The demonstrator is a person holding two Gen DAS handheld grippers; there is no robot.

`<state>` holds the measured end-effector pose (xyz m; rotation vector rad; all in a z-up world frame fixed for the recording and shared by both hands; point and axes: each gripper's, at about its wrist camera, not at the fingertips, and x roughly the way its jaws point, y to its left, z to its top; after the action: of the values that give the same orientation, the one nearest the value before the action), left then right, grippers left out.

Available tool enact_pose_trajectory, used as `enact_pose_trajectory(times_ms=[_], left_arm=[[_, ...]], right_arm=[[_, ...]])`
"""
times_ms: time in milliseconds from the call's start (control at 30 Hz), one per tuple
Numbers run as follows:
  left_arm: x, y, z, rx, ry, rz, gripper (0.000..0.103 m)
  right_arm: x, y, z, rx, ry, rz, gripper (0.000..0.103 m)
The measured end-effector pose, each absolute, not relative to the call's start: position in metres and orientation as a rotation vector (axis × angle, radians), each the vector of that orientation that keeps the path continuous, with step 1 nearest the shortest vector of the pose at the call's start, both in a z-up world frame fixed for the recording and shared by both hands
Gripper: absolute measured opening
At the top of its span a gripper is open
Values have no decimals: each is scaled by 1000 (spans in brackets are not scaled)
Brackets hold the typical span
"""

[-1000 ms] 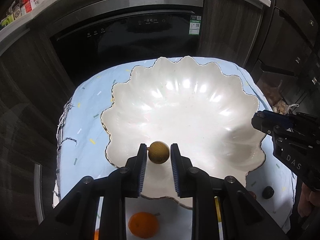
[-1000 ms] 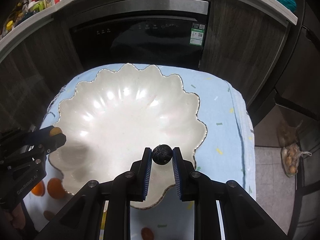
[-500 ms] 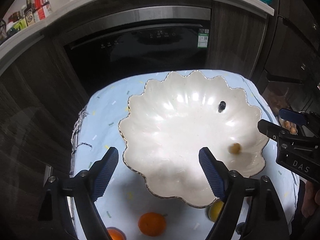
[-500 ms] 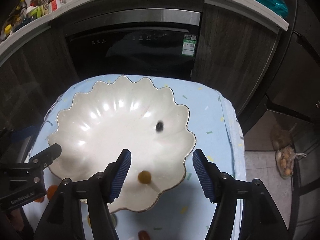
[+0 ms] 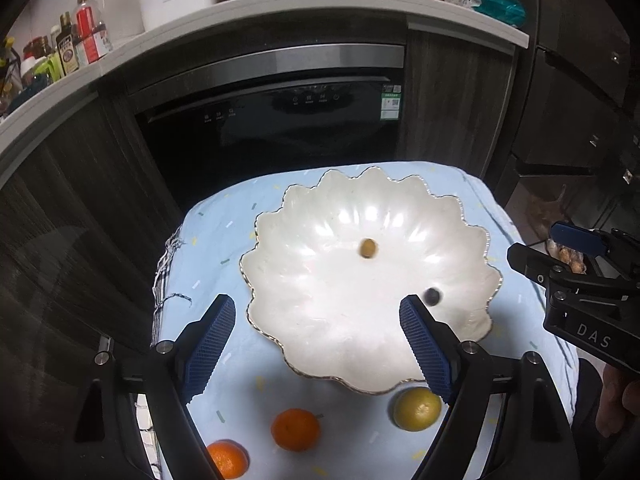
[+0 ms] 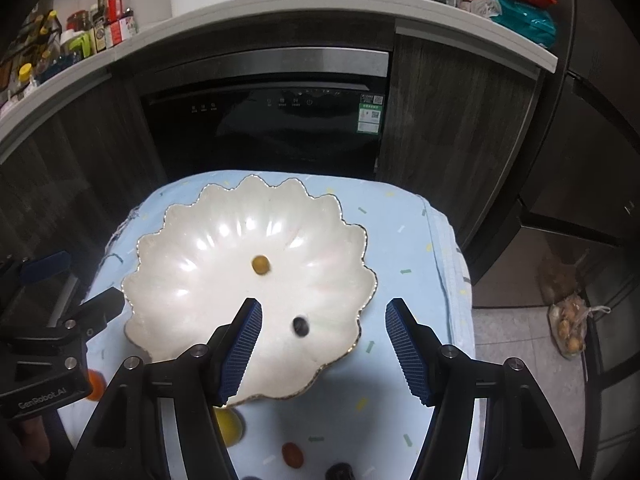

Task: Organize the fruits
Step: 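Withdraw both open tools from the bowl toward the remaining fruit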

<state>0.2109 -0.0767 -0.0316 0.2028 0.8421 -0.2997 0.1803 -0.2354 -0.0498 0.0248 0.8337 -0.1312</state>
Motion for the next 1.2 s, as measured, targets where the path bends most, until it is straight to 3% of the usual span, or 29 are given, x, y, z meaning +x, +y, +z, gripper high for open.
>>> enact_pose_trajectory(times_ms=[1200], left_arm=[[136, -97, -68, 211, 871, -365, 84]], right_arm=[[90, -252, -79, 44, 858, -169, 66]])
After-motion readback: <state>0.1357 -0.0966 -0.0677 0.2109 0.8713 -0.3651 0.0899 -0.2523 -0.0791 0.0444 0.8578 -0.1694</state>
